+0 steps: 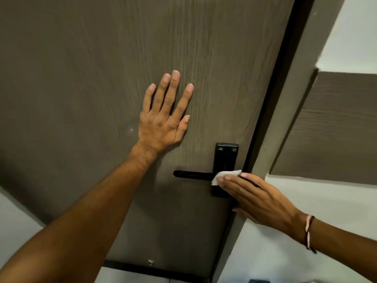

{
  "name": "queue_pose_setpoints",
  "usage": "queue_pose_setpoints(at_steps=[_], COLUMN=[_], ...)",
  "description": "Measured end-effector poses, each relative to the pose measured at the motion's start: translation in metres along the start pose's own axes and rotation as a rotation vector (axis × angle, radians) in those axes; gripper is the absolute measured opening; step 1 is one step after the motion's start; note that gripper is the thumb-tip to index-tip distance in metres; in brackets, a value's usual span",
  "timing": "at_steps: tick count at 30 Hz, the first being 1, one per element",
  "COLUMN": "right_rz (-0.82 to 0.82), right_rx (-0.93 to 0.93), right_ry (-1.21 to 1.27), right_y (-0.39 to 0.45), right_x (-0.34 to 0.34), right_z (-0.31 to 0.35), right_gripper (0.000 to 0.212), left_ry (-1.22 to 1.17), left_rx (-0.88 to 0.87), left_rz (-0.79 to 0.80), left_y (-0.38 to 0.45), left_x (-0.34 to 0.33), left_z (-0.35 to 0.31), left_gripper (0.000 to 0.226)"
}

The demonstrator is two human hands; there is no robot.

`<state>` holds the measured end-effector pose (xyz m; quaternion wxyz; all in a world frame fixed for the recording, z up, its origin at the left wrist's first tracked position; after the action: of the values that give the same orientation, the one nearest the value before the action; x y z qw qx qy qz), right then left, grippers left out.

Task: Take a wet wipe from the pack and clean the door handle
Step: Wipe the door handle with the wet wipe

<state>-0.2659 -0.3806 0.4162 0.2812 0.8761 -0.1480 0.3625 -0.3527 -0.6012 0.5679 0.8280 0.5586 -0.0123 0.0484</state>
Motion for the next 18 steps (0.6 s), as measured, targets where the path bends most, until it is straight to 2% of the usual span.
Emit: queue_pose_setpoints(at_steps=[3,7,11,13,16,18], right_rz=[-0.03,0.031,-0.072,-0.024,0.02,-0.025], right_rx=[0.005,0.128,0.079,0.108,0.091,0.042], right_ry=[-0.011,-0.207,-0.048,0.035,0.288,0.465], right_y=[0.006,0.053,0.109,0.124,0.135,0.136], right_x=[-0.005,-0.019,-0.006,0.0,0.023,0.047], right_z=[0.011,0.057,0.076,0.082,0.077,0.066], right_gripper=[0.093,0.084,0.066,0.061,0.053,0.047], left_ry=[0.005,-0.011,-0.005,-0.025,-0.078,-0.154], left_rx=[-0.005,-0.008,0.0,0.007,0.038,0.068], left_rz=[0.011,0.017,0.023,0.037,0.086,0.136], left_y=[0.001,-0.001,0.001,0.0,0.004,0.009], left_x=[0.002,0.001,-0.001,0.003,0.016,0.031], left_z=[0.0,0.0,0.001,-0.001,0.0,0.002], left_gripper=[0.065,0.065,0.065,0.063,0.06,0.056])
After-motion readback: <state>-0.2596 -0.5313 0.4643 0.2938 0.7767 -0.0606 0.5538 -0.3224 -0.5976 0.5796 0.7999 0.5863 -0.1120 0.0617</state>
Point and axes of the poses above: each hand's wrist, its own y-axis towards the middle knuckle, its own x-axis out of the back of the hand, z = x × y, the point moved 8 cm from there along y, towards the middle knuckle, and after that the axes turned 15 degrees about y, right-handed, at the moved point
